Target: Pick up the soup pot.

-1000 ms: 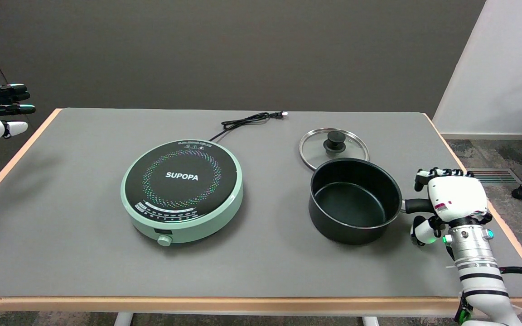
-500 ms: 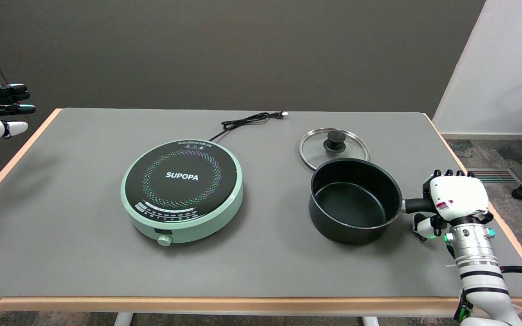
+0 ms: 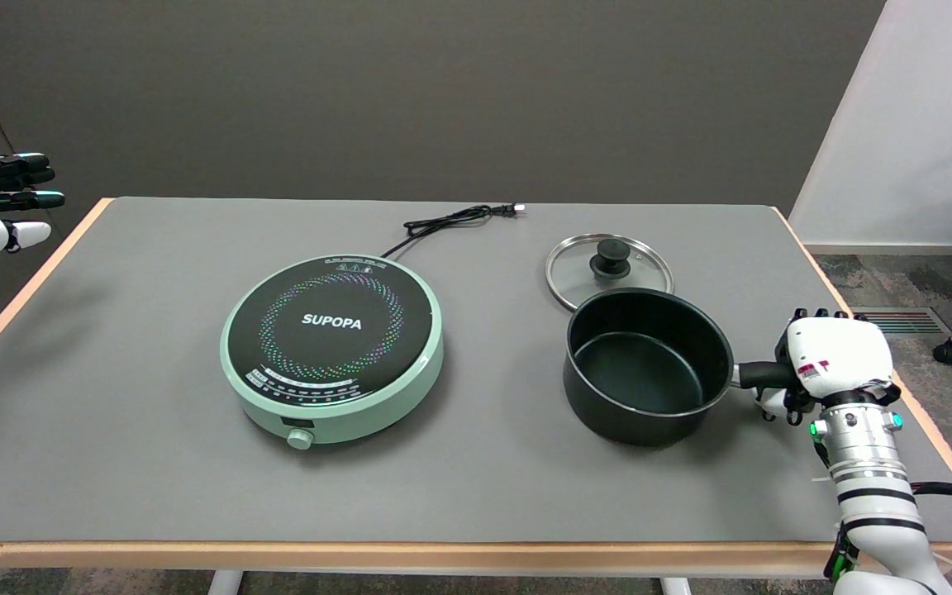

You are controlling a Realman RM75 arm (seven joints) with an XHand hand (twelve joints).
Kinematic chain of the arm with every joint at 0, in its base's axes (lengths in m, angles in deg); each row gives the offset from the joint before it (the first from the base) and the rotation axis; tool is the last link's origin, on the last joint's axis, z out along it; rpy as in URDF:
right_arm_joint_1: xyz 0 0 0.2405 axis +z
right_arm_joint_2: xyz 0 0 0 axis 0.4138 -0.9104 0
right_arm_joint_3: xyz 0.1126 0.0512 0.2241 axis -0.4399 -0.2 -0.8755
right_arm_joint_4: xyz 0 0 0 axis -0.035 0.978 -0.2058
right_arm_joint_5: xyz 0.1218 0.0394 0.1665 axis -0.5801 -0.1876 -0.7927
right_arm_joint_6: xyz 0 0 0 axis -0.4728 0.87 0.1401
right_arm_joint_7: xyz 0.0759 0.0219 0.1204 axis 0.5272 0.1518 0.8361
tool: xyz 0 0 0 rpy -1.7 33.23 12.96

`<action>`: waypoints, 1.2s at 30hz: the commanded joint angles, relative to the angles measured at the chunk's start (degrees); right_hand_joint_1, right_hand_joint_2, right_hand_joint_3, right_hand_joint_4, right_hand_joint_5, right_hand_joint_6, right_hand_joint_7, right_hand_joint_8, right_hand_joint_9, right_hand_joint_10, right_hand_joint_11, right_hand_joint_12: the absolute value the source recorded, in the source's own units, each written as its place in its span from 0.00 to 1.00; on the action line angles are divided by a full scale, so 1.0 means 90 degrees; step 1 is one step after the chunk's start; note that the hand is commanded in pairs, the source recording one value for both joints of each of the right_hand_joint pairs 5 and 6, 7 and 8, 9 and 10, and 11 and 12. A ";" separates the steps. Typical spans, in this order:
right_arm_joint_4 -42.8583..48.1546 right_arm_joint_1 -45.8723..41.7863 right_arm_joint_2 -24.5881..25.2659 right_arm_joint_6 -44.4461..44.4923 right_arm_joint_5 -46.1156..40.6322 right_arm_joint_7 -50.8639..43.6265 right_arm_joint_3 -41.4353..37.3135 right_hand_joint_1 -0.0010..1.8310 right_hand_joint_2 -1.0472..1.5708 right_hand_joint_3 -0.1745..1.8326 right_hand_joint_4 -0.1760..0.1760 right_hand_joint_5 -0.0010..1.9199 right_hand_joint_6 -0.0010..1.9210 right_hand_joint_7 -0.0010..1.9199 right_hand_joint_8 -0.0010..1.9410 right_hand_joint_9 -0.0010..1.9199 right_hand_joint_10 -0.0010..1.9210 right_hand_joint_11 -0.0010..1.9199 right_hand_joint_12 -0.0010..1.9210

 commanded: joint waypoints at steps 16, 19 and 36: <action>-0.0382 0.0239 0.0482 0.0419 -0.0114 -0.0043 0.0720 0.63 0.49 0.66 0.30 0.75 0.75 0.75 0.74 0.75 0.75 0.75 0.75; -0.0171 0.0221 0.0474 0.0340 -0.0114 -0.0051 0.0720 0.63 0.46 0.74 0.33 0.72 0.72 0.72 0.71 0.72 0.72 0.72 0.72; 0.1022 -0.0143 0.0193 -0.0159 -0.0344 -0.0487 0.0386 0.66 0.57 0.50 0.30 0.90 0.90 0.90 0.89 0.90 0.90 0.90 0.90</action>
